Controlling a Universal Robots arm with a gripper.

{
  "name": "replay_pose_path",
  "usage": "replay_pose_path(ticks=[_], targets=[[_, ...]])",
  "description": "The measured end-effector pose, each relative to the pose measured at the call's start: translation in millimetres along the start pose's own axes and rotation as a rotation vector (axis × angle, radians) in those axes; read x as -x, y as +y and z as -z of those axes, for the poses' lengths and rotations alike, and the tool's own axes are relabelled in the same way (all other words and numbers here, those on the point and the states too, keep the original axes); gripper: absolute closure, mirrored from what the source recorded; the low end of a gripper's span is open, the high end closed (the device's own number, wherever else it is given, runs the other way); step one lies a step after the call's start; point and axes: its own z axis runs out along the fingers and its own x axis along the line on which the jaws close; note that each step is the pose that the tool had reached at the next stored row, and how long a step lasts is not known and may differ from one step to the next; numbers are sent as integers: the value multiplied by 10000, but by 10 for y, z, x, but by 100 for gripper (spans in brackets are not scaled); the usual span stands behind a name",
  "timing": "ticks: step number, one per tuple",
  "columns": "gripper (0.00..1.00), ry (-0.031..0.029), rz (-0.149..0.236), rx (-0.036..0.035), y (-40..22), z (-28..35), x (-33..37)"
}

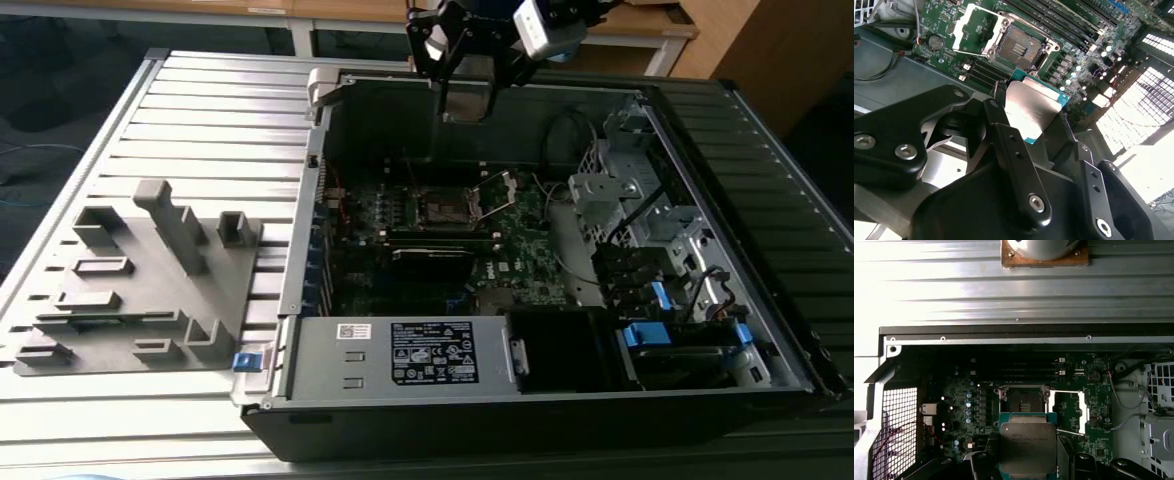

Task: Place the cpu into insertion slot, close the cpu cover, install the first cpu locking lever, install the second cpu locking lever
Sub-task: 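Place the cpu into insertion slot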

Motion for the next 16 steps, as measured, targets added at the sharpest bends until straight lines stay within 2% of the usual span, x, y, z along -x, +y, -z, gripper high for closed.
replay_pose_path(ticks=[16], targets=[[46, 0, 1, 2, -2, -30, 1]])
